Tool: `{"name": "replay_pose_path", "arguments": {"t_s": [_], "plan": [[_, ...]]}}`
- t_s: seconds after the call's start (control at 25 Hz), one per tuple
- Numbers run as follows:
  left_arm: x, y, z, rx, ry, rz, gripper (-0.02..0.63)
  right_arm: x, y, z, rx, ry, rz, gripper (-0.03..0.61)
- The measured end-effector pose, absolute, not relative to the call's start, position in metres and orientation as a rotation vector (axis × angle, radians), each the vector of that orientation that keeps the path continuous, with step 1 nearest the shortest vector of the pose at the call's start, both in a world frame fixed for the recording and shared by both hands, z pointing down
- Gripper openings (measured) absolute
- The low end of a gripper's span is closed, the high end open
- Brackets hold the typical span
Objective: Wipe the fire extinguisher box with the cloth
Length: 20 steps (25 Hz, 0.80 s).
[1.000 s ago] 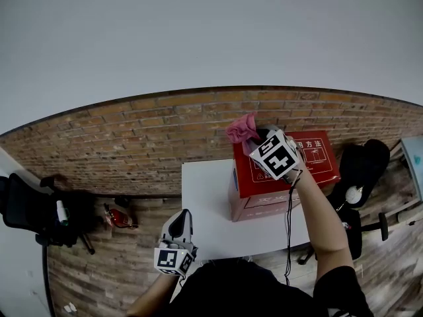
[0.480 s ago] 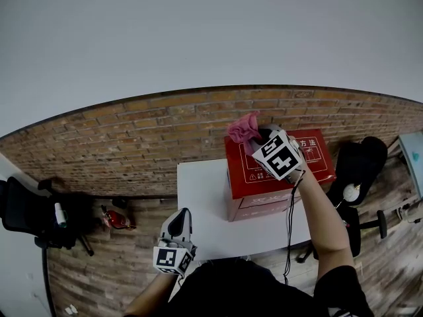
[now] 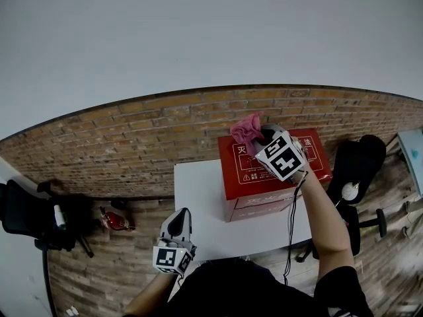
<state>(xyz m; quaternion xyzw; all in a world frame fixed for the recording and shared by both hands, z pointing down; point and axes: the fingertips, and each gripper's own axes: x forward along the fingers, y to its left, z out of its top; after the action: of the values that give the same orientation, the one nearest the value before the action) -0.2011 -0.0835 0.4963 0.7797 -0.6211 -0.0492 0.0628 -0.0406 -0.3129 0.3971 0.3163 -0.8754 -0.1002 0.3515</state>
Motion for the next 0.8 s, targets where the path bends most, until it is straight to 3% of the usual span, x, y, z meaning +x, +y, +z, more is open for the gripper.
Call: {"name": "replay_pose_path", "arguments": {"t_s": [0.8], "plan": [[-0.18,-0.093,0.501,2.351,-1.861,-0.145,0.034,0.014,-0.334,0.398,0.89,-2.241,-0.241,0.067]]}}
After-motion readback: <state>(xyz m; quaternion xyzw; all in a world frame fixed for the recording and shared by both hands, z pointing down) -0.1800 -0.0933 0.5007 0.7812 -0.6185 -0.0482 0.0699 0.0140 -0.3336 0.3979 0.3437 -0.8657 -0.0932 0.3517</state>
